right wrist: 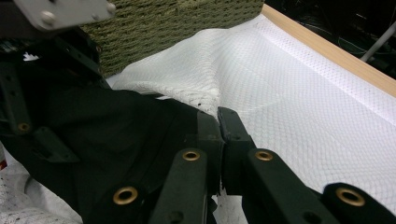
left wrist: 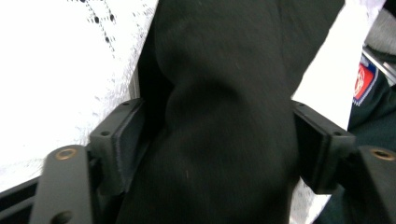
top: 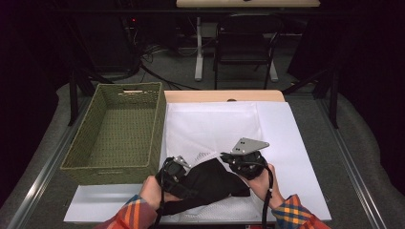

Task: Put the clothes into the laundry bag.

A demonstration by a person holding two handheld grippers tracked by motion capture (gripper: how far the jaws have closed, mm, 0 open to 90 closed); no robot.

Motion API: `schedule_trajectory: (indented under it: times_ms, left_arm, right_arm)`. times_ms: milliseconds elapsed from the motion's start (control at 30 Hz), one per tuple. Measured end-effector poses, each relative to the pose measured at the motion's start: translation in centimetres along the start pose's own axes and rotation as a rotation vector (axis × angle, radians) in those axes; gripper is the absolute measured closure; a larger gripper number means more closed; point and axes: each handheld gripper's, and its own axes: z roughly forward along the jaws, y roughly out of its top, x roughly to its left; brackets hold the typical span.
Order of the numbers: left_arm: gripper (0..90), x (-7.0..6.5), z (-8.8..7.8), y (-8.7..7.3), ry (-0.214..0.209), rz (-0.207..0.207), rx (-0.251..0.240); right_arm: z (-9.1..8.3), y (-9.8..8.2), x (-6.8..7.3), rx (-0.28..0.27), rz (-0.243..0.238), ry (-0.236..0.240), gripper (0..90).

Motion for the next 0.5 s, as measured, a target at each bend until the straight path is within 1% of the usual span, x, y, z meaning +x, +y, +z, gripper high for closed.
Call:
schedule_trajectory:
  times_ms: [33, 100, 167, 200, 233, 267, 300, 333, 400, 433, 467, 500]
  left_arm:
    - [23.4, -0.1, -0.1, -0.1, 0.001, 0.003, -0.005]
    - [21.3, -0.1, -0.3, -0.5, -0.008, 0.019, 0.012]
    - [20.4, 0.0, -0.2, -0.9, -0.018, 0.024, 0.012]
    - [20.2, 0.0, -0.1, -1.0, -0.017, 0.036, 0.019]
    - [20.4, 0.0, 0.1, -1.1, -0.016, 0.057, 0.023]
    - [21.3, 0.1, 0.3, -1.1, -0.015, 0.057, 0.023]
    - [22.1, 0.0, 0.5, -1.0, -0.022, 0.069, 0.026]
    - [22.8, 0.0, 0.7, -1.0, -0.026, 0.087, 0.018]
    - [27.7, -0.2, 1.1, -0.8, -0.019, 0.085, 0.013]
    - [30.8, -0.3, 1.3, -0.7, -0.025, 0.096, -0.01]
    - [36.1, -0.3, 1.5, -0.7, -0.024, 0.097, -0.015]
    - [39.3, -0.3, 1.5, -0.7, -0.022, 0.096, -0.013]
  right_arm:
    - [0.0, 0.0, 0.0, 0.001, 0.0, -0.001, 89.0]
    - [0.0, -0.1, -0.1, 0.001, 0.0, 0.0, 89.0]
    - [0.0, -0.1, -0.1, 0.003, 0.002, -0.001, 89.0]
    - [0.1, -0.1, -0.1, 0.003, 0.002, 0.0, 89.0]
    - [0.1, -0.1, -0.2, 0.005, 0.002, -0.001, 89.0]
    - [0.1, -0.1, -0.2, 0.007, 0.003, -0.002, 89.0]
    - [0.1, -0.2, -0.2, 0.009, 0.004, -0.002, 89.0]
    - [0.1, -0.2, -0.2, 0.01, 0.005, -0.002, 89.0]
    - [0.2, -0.1, -0.2, 0.01, 0.003, -0.001, 89.0]
    - [0.2, -0.1, -0.1, 0.009, 0.002, -0.001, 89.0]
    - [0.1, -0.1, -0.1, 0.008, 0.001, -0.001, 88.9]
    - [0.1, -0.1, -0.1, 0.009, -0.001, 0.001, 89.0]
